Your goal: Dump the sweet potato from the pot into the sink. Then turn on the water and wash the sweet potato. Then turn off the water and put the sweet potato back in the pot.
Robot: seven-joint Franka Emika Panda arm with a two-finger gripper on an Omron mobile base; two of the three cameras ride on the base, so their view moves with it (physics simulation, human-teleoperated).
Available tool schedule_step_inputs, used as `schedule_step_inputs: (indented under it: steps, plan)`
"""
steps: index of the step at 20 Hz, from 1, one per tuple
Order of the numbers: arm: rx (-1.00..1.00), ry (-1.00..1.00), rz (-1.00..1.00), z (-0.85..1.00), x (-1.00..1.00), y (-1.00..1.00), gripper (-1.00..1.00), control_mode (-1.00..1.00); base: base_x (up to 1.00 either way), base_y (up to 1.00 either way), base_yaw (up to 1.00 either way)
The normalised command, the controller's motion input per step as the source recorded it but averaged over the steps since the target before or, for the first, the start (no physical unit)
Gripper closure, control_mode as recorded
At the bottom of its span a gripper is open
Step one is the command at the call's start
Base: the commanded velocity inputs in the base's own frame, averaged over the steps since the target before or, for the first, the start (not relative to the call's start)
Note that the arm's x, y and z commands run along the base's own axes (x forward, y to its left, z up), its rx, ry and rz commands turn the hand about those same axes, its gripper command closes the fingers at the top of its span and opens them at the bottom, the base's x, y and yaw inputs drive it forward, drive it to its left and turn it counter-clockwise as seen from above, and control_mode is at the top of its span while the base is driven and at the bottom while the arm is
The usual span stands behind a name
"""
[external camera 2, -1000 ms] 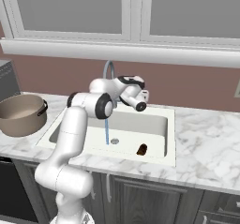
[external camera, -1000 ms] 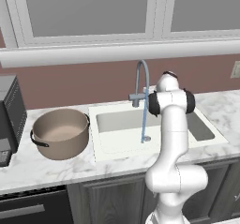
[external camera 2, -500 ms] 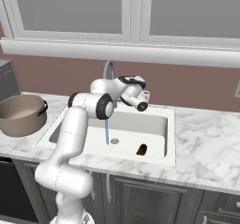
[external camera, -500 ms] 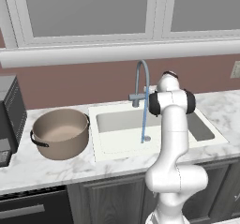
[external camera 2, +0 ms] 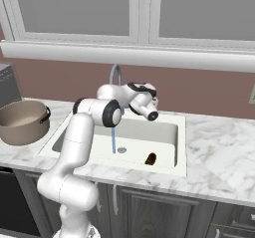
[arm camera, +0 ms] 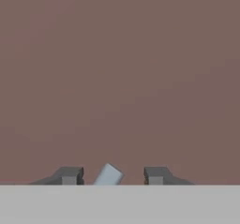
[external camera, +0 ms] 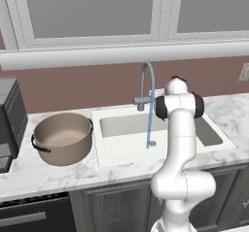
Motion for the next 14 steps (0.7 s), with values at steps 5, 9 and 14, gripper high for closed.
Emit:
schedule_step_inputs:
  steps: [5, 9, 14]
  plan:
    - [0.00, -0.17, 0.25, 0.00, 0.23, 0.44, 1.00, -1.00, 0.00, 0.00, 0.00]
    - [0.00, -0.15, 0.28, 0.05, 0.33, 0.47, 1.00, -1.00, 0.00, 0.00, 0.00]
    - [-0.02, -0.12, 0.28, 0.25, 0.27, 0.51, 1.00, -1.00, 0.00, 0.00, 0.00]
